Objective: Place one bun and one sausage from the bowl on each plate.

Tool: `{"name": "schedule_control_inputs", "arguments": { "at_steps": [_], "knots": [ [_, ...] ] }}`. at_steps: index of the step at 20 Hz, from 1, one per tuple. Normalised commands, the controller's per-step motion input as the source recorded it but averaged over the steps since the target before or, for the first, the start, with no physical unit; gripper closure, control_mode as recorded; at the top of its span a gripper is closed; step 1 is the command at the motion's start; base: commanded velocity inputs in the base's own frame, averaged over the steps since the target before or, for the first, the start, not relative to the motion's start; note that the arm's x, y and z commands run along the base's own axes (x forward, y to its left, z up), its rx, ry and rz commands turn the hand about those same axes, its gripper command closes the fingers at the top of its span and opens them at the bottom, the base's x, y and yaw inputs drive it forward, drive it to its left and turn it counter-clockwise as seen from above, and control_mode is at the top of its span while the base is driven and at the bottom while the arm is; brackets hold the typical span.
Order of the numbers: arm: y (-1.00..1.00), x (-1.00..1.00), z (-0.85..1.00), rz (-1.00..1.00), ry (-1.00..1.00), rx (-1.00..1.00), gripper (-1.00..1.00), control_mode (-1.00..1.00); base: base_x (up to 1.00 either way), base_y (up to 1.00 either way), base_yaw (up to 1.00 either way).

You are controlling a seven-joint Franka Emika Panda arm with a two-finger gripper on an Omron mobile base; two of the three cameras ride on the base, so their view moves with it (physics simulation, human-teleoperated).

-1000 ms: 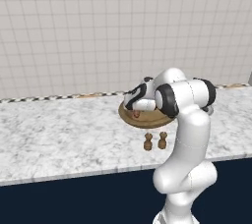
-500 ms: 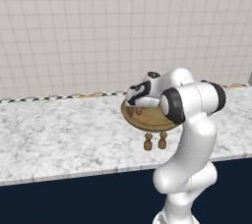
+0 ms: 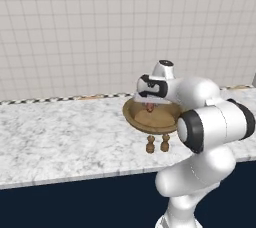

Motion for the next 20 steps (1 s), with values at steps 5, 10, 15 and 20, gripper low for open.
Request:
{"name": "schedule_control_inputs", "arguments": {
  "at_steps": [5,10,15,20],
  "knots": [
    [-0.05,-0.24,0.11,-0.02,0.01,0.0,1.0,1.0,-0.45,-0.38,-0.03],
    [0.0,0.0,0.0,0.0,0.0,0.0,1.0,1.0,-0.68,-1.0,0.0],
    [0.0,0.0,0.0,0.0,0.0,0.0,1.0,1.0,-0.39,-1.0,0.02],
    [0.0,0.0,0.0,0.0,0.0,0.0,1.0,1.0,0.05,-1.0,0.09]
  ]
}}
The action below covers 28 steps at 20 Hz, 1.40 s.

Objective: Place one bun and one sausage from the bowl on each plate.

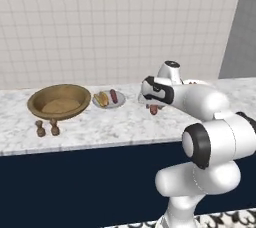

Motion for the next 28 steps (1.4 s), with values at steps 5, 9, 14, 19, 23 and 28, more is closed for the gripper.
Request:
{"name": "schedule_control_inputs", "arguments": {
  "at_steps": [5,9,14,19,23,28],
  "knots": [
    [0.0,0.0,0.0,0.0,0.0,0.0,1.0,1.0,0.37,-0.99,0.03],
    [0.0,0.0,0.0,0.0,0.0,0.0,1.0,1.0,0.67,-0.6,0.0],
    [0.0,0.0,0.0,0.0,0.0,0.0,1.0,1.0,0.37,-0.33,-0.24],
    [0.0,0.0,0.0,0.0,0.0,0.0,1.0,1.0,0.64,-0.38,-0.16],
    [-0.28,0.84,-0.1,0.1,0.02,0.01,1.0,-1.0,0.0,0.0,0.0],
    [-0.4,0.9,-0.38,0.26,0.02,-0.05,1.0,-1.0,0.0,0.0,0.0]
  ]
}}
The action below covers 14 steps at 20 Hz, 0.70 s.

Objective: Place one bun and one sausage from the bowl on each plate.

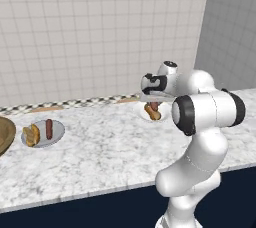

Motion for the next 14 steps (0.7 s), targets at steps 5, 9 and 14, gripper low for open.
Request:
{"name": "schedule_control_inputs", "arguments": {
  "at_steps": [5,9,14],
  "knots": [
    [-0.2,0.79,-0.25,0.36,0.17,-0.11,1.0,-1.0,0.0,0.0,0.0],
    [-0.4,0.55,-0.18,0.25,0.15,0.0,1.0,-1.0,0.0,0.0,0.0],
    [-0.41,0.22,-0.18,0.11,0.07,0.0,1.0,-1.0,0.0,0.0,0.0]
  ]
}}
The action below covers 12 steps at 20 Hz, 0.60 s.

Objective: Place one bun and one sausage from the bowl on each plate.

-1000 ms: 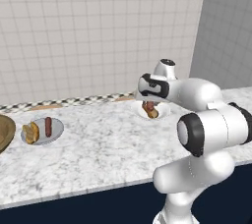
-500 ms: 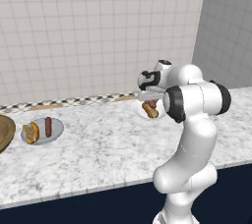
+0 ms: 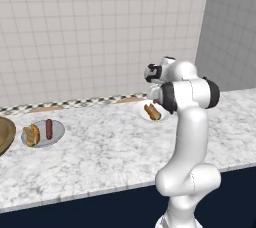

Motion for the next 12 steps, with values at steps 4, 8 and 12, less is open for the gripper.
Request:
{"name": "schedule_control_inputs", "arguments": {
  "at_steps": [4,8,12],
  "knots": [
    [-0.23,0.06,-0.29,0.06,0.03,0.0,1.0,-1.0,0.0,0.0,0.0],
    [0.0,-0.1,-0.35,0.0,0.0,-0.01,1.0,-1.0,0.0,0.0,0.0],
    [0.01,-0.38,-0.31,0.0,-0.03,-0.01,1.0,-1.0,0.0,0.0,0.0]
  ]
}}
